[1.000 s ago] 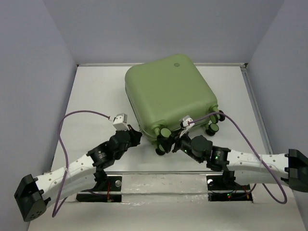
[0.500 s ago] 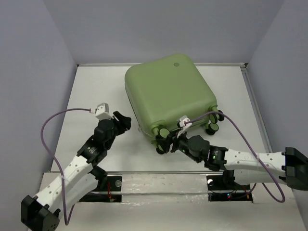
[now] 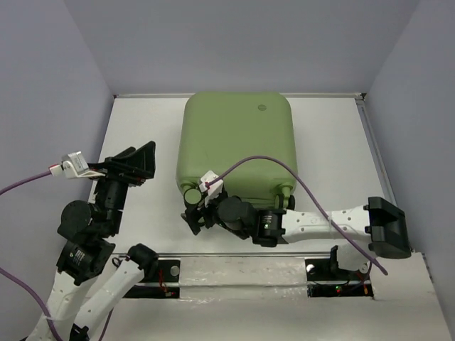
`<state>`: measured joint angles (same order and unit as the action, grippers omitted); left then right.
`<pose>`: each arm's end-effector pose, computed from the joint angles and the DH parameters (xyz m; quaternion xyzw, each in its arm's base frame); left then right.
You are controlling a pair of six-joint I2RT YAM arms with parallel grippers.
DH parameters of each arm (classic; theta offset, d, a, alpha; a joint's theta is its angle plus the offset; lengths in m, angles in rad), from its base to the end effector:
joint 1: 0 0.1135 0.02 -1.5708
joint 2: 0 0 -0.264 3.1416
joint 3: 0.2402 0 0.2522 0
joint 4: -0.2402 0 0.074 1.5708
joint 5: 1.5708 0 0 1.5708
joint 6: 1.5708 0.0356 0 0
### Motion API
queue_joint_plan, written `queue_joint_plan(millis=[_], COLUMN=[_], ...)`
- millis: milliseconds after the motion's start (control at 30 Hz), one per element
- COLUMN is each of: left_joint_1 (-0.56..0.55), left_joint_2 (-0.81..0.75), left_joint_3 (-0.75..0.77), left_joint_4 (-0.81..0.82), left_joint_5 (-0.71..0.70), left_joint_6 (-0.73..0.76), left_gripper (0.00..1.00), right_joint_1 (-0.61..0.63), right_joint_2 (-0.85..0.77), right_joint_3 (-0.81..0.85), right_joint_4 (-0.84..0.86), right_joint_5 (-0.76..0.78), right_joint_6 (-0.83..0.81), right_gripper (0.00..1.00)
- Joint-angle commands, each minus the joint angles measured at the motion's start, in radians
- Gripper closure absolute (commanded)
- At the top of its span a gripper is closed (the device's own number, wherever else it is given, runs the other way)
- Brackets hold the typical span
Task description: Pack the luggage
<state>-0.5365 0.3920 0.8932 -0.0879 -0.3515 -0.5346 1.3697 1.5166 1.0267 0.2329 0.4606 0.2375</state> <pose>0.0582 -0.0203 0.4278 -0.1459 0.5387 -0.3384 0.7577 0.0859 0.3422 0.2879 -0.2959 0.7255 0.3025 0.5428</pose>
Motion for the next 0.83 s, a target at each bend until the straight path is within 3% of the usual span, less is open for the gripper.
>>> queue_joint_plan(millis=[0,33,67,200,433,600,800], left_joint_1=[-0.002,-0.002,-0.002,-0.002,-0.002,-0.002,-0.002], left_joint_2=[0.012,0.008,0.005,0.011,0.036,0.015,0.013], left_joint_3=[0.029,0.027,0.029,0.042,0.125,0.141,0.107], left_joint_4=[-0.032,-0.026,-0.015,0.025,0.057,0.065,0.093], left_joint_5=[0.103,0.117,0.134,0.213,0.27,0.255,0.266], left_joint_6=[0.051,0.053,0.054,0.067,0.116,0.15,0.182], left_gripper=[0.01,0.01,0.01,0.01,0.01,0.01,0.01], right_joint_1=[0.054,0.054,0.054,0.054,0.054,0.054,0.054], right_joint_2=[-0.102,-0.137,-0.212,-0.424,-0.83,-0.957,-0.903], right_joint_3=[0.052,0.03,-0.008,-0.053,-0.083,-0.068,-0.039], right_joint_4=[-0.013,-0.027,-0.044,-0.177,-0.23,-0.23,-0.219], right_joint_5=[0.116,0.137,0.159,0.253,0.345,0.423,0.53], right_joint_6=[0.022,0.034,0.04,0.045,-0.121,-0.202,-0.274], right_gripper=[0.03,0.06,0.0,0.0,0.0,0.0,0.0])
